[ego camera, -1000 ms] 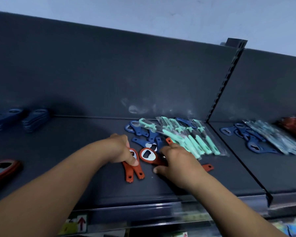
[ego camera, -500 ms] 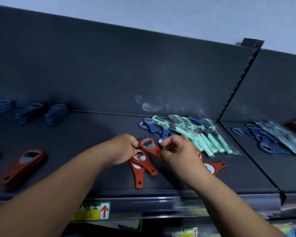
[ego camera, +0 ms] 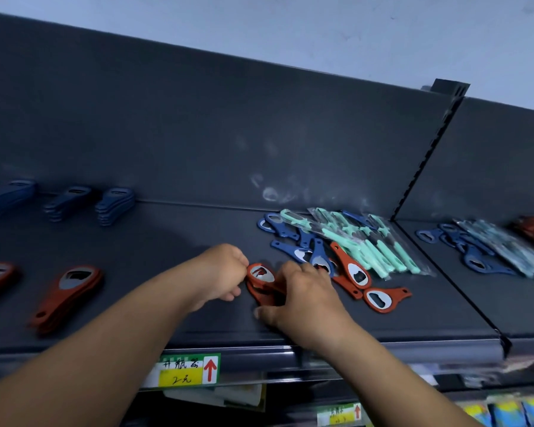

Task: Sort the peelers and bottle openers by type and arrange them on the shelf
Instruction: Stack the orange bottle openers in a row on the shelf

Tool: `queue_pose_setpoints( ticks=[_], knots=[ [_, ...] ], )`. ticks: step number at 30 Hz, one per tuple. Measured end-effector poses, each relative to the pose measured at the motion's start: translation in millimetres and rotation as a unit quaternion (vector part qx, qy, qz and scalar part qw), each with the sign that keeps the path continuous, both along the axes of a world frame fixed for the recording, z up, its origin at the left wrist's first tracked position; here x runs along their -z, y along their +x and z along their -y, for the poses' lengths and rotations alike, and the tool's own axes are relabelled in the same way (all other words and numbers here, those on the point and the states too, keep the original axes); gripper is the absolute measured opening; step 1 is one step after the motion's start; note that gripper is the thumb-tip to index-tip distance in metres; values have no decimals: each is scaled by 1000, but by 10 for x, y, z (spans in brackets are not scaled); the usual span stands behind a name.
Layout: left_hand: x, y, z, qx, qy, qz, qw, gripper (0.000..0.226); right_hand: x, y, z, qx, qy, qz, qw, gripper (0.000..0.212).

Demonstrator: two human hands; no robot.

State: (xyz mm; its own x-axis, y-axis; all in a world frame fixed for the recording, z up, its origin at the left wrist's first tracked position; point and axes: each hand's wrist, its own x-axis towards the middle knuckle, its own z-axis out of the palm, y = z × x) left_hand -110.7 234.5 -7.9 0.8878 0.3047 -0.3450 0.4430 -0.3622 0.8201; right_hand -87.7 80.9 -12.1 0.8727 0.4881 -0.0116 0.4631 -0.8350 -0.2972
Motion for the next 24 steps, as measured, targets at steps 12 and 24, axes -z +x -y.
queue_pose_setpoints(
  ticks=[12,24],
  knots=[
    [-44,-123,39,-44,-118,14,992,15,138,287,114,-9,49,145,988,16],
    [-66,115,504,-108,-492,34,863,27,-33,230,187,-35,388,-225,893,15]
  ],
)
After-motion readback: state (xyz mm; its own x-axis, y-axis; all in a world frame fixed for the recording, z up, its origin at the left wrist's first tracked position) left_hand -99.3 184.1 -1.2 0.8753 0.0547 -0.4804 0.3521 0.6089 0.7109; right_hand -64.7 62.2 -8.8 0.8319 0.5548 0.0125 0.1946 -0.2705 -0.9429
